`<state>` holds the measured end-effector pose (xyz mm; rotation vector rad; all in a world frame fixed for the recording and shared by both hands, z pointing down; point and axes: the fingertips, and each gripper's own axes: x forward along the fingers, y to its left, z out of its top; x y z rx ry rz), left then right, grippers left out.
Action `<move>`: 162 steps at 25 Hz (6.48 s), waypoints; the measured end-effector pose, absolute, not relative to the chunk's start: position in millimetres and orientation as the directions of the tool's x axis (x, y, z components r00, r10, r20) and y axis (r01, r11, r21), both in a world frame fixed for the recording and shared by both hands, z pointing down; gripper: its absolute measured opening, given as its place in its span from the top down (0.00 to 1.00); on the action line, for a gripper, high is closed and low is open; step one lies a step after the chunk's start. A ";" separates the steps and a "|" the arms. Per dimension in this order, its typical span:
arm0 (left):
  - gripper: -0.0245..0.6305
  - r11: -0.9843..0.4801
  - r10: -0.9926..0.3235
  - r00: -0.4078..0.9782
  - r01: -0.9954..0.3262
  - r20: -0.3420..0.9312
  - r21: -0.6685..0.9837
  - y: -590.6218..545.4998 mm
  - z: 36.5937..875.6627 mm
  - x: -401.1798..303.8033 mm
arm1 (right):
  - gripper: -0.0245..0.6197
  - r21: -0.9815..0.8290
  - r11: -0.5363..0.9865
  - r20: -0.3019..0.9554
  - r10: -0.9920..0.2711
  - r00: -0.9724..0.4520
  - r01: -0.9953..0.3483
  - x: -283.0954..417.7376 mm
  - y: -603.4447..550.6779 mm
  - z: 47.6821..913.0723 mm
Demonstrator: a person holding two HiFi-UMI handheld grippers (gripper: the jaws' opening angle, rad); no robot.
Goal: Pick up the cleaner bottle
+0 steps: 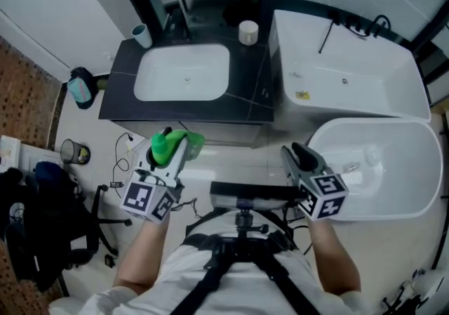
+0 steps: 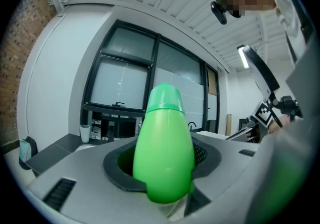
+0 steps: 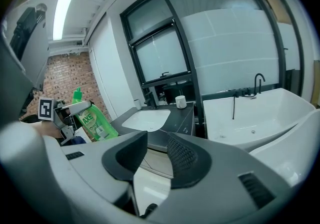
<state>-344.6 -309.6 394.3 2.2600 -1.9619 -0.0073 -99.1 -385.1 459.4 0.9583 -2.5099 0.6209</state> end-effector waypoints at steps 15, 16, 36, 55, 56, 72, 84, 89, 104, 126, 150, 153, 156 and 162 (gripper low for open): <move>0.68 -0.039 -0.991 0.055 -0.991 0.119 0.130 -284.4 401.6 -350.4 | 0.76 -0.253 0.744 0.492 -0.452 -0.744 -0.619 -123.9 -386.0 456.6; 0.68 -0.032 -0.992 0.048 -0.991 0.120 0.131 -283.8 401.8 -350.2 | 0.76 -0.254 0.748 0.493 -0.446 -0.747 -0.613 -124.8 -386.4 456.8; 0.68 -0.056 -0.986 0.077 -0.989 0.150 0.140 -276.7 410.3 -354.2 | 0.76 -0.144 0.781 0.489 -0.478 -0.729 -0.608 -140.8 -392.0 448.8; 0.68 -0.131 -0.977 0.153 -0.980 0.146 0.148 -283.4 412.1 -383.5 | 0.81 -0.099 0.727 0.493 -0.557 -0.669 -0.679 -163.2 -390.9 449.6; 0.68 -0.136 -0.977 0.158 -0.980 0.145 0.148 -284.4 411.8 -383.7 | 0.83 -0.097 0.725 0.492 -0.561 -0.666 -0.682 -163.7 -391.3 449.3; 0.72 -0.189 -0.977 0.201 -0.971 0.074 0.144 -329.9 402.9 -368.7 | 0.94 -0.096 0.727 0.476 -0.567 -0.672 -0.680 -178.7 -389.3 440.6; 0.72 -0.250 -0.964 0.258 -0.960 0.058 0.129 -344.4 391.3 -360.7 | 0.96 -0.107 0.703 0.471 -0.587 -0.658 -0.703 -162.6 -395.5 436.0; 0.72 -0.265 -0.959 0.275 -0.955 0.064 0.130 -343.4 391.6 -353.4 | 0.96 -0.106 0.711 0.473 -0.579 -0.664 -0.695 -162.6 -393.2 437.0; 0.72 -0.266 -0.958 0.277 -0.954 0.072 0.137 -342.9 387.0 -350.8 | 0.96 -0.088 0.745 0.478 -0.551 -0.684 -0.662 -172.7 -394.4 438.7; 0.72 -0.284 -0.953 0.295 -0.950 0.073 0.132 -352.6 384.6 -342.7 | 0.96 -0.064 0.753 0.486 -0.550 -0.679 -0.655 -170.8 -401.5 439.5; 0.72 -0.309 -0.945 0.321 -0.941 0.069 0.141 -349.2 382.8 -330.4 | 0.96 -0.080 0.751 0.488 -0.544 -0.683 -0.655 -168.4 -394.4 440.6; 0.72 -0.310 -0.944 0.322 -0.941 0.072 0.138 -348.4 383.1 -329.6 | 0.96 -0.097 0.749 0.487 -0.538 -0.688 -0.655 -168.9 -392.0 441.7; 0.72 -0.303 -0.946 0.315 -0.943 0.078 0.138 -347.7 381.3 -329.1 | 0.96 -0.066 0.755 0.490 -0.546 -0.680 -0.653 -166.3 -390.8 441.5; 0.72 -0.319 -0.941 0.330 -0.938 0.074 0.135 -345.8 382.7 -326.6 | 0.96 -0.111 0.743 0.488 -0.538 -0.687 -0.660 -166.5 -386.5 442.0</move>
